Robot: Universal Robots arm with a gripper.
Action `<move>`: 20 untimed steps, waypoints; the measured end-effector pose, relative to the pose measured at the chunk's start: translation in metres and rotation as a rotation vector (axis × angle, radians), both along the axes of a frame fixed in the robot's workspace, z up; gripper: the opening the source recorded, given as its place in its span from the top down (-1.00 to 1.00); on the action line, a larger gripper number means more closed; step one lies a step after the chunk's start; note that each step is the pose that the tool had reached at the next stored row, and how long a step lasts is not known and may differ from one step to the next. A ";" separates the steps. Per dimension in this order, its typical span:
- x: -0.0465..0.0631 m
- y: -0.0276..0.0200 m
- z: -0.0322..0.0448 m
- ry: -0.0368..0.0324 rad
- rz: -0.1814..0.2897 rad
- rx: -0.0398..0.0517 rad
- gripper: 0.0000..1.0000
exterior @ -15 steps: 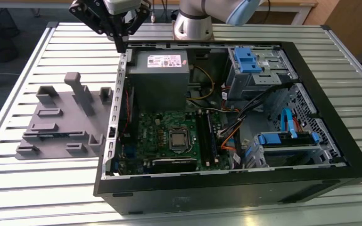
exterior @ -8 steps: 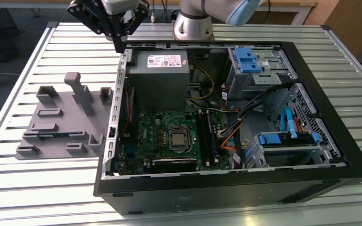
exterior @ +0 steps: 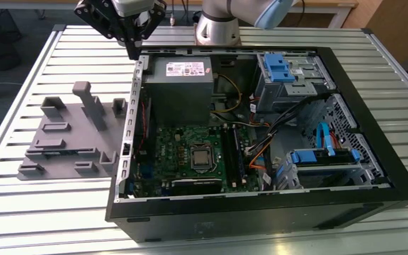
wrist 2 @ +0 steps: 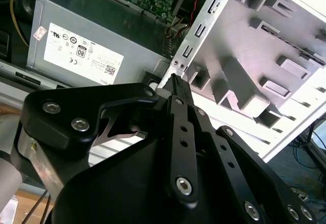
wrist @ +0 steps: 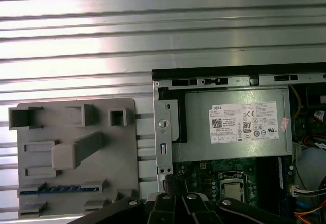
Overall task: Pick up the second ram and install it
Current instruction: 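Reach for the second ram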
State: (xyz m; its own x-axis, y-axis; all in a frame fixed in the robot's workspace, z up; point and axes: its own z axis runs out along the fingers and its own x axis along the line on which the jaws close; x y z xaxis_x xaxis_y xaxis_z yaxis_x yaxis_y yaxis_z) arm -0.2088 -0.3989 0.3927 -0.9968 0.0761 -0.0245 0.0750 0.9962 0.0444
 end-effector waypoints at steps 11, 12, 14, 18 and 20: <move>-0.003 0.0000 -0.0001 0.0000 0.000 -0.0001 0.79; -0.003 0.0000 -0.0001 0.0000 0.000 0.0000 0.79; -0.004 0.0000 -0.0001 0.0000 0.000 0.0000 0.79; -0.005 0.0000 -0.0001 0.0000 0.000 -0.0001 0.79; -0.005 0.0000 -0.0002 0.0000 0.000 0.0000 0.79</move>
State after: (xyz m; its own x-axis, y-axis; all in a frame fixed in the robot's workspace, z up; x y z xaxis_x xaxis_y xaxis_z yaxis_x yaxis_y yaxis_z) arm -0.2141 -0.3989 0.3925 -0.9968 0.0762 -0.0245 0.0751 0.9962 0.0444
